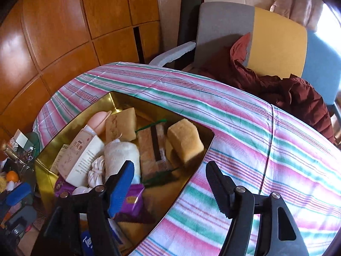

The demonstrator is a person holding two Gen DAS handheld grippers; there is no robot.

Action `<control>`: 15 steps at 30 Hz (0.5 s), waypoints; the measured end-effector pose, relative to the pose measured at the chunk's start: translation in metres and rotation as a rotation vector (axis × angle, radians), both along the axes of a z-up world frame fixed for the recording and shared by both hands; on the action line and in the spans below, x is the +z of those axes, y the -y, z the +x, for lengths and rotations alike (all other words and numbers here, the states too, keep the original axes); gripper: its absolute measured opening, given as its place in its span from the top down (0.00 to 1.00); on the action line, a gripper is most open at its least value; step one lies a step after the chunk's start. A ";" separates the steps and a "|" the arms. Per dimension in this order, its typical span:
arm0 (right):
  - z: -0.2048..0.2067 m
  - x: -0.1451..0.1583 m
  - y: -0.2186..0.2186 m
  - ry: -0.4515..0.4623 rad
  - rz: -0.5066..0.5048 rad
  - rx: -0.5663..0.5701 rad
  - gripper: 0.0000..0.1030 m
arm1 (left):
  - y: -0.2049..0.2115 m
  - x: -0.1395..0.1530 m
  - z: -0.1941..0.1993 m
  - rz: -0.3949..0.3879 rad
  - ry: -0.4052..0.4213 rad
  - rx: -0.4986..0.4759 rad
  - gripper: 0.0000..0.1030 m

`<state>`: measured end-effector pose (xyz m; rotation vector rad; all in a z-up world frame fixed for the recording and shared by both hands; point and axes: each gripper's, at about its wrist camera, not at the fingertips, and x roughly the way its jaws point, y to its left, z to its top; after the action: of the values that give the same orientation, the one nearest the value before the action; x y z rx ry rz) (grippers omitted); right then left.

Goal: Organize objects
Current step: 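Lower the tissue pack into the tray and open the left gripper while the right releases the sponge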

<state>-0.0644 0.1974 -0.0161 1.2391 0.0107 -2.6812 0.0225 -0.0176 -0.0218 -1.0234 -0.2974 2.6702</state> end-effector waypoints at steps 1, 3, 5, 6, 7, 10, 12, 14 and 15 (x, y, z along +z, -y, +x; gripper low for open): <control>0.005 0.002 0.001 -0.004 0.002 -0.002 0.29 | -0.001 0.001 0.000 -0.014 -0.001 0.006 0.35; 0.016 0.004 0.005 -0.014 0.007 -0.002 0.27 | -0.001 0.003 0.000 -0.035 -0.003 0.019 0.35; 0.026 0.007 0.008 -0.025 0.002 -0.003 0.24 | -0.001 0.005 0.000 -0.059 -0.007 0.036 0.35; 0.031 0.008 0.010 -0.028 -0.003 -0.004 0.20 | -0.001 0.006 0.000 -0.075 -0.009 0.046 0.35; 0.036 0.010 0.011 -0.029 -0.008 -0.007 0.17 | 0.000 0.007 -0.001 -0.092 -0.010 0.056 0.35; 0.048 0.012 0.017 -0.027 -0.023 -0.009 0.14 | 0.002 0.011 0.000 -0.125 -0.015 0.078 0.35; 0.053 0.014 0.022 -0.025 -0.012 -0.013 0.06 | 0.003 0.012 0.000 -0.144 -0.018 0.090 0.35; 0.058 0.016 0.027 -0.032 0.006 -0.016 0.00 | 0.005 0.014 0.001 -0.159 -0.016 0.098 0.35; 0.061 0.017 0.030 -0.037 0.013 -0.013 0.00 | 0.006 0.015 0.002 -0.164 -0.012 0.103 0.35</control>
<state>-0.0037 0.1675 0.0006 1.1969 0.0247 -2.7194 0.0243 -0.0234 -0.0072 -1.0648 -0.1330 2.8317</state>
